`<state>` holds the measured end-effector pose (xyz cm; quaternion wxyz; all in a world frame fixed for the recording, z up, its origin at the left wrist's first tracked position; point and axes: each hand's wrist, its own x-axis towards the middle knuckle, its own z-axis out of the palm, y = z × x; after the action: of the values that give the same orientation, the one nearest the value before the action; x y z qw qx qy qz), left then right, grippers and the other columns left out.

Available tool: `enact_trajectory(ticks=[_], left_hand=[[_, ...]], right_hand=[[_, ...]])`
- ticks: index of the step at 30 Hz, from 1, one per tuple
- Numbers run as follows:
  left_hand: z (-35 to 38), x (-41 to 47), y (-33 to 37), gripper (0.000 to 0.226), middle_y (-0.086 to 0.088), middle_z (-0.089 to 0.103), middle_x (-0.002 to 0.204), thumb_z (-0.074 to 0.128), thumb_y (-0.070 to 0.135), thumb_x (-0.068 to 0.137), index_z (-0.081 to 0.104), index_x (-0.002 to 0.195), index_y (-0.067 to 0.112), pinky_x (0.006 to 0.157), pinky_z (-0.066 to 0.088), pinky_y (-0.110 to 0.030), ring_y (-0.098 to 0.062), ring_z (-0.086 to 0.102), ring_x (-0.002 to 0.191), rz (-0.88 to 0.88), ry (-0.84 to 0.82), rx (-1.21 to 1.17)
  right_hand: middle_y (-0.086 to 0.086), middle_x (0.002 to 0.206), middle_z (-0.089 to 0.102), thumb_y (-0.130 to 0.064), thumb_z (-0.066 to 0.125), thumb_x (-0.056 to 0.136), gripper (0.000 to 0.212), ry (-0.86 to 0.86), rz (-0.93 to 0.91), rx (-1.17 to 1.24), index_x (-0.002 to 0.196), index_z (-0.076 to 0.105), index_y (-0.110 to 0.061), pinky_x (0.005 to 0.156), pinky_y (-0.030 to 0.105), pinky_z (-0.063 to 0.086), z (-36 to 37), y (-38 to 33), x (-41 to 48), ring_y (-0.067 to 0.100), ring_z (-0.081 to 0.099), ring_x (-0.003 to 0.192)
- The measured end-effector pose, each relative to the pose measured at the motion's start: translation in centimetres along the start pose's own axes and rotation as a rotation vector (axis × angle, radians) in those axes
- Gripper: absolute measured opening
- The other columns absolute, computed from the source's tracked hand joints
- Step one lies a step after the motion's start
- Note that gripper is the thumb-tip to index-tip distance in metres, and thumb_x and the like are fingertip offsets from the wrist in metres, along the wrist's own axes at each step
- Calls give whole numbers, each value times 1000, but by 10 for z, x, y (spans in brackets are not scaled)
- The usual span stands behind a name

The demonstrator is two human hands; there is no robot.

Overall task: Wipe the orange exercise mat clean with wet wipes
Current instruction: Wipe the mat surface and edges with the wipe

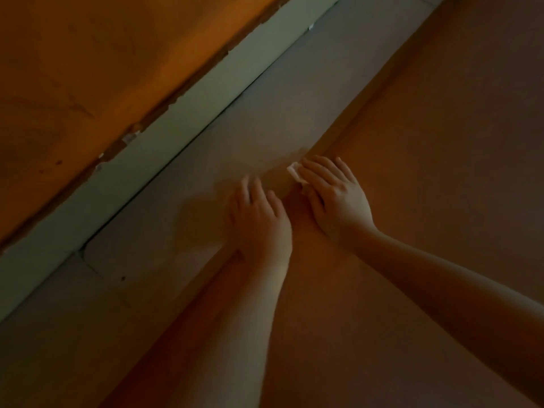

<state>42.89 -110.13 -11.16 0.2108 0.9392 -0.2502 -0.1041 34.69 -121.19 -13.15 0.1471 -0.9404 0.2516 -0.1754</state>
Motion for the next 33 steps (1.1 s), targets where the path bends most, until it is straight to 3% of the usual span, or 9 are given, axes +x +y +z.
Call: enact_trajectory(ticks=[4,8,19,29,33], left_hand=[[23,9,0,52,-4,52,138,25,36,98,56,132,11,104,33,-44,-25,44,127,-47,110,93],[24,8,0,50,-6,53,136,28,33,96,58,129,9,101,36,-48,-27,46,126,-33,93,118],[21,8,3,49,-8,54,136,30,30,96,60,127,7,100,37,-49,-30,47,125,-12,87,115],[21,7,0,54,-11,54,136,26,32,95,63,122,5,102,36,-52,-31,47,129,-6,125,121],[19,5,3,55,-10,53,138,24,32,95,64,122,5,104,34,-51,-29,43,132,-13,149,132]], right_hand=[[5,135,57,-23,38,100,39,-14,0,-19,132,57,-13,115,43,27,2,2,1,23,45,132],[6,135,57,-22,40,98,39,-27,22,-26,131,58,-12,114,44,28,2,2,0,23,46,131],[7,133,59,-22,41,96,40,-23,31,-32,129,60,-9,111,48,34,1,0,1,25,50,128],[6,131,60,-24,40,95,41,-94,28,-20,127,61,-10,114,46,27,-1,-4,1,25,46,132],[5,125,64,-26,40,91,42,-134,-141,-39,123,64,-12,114,47,23,-9,13,12,25,52,126]])
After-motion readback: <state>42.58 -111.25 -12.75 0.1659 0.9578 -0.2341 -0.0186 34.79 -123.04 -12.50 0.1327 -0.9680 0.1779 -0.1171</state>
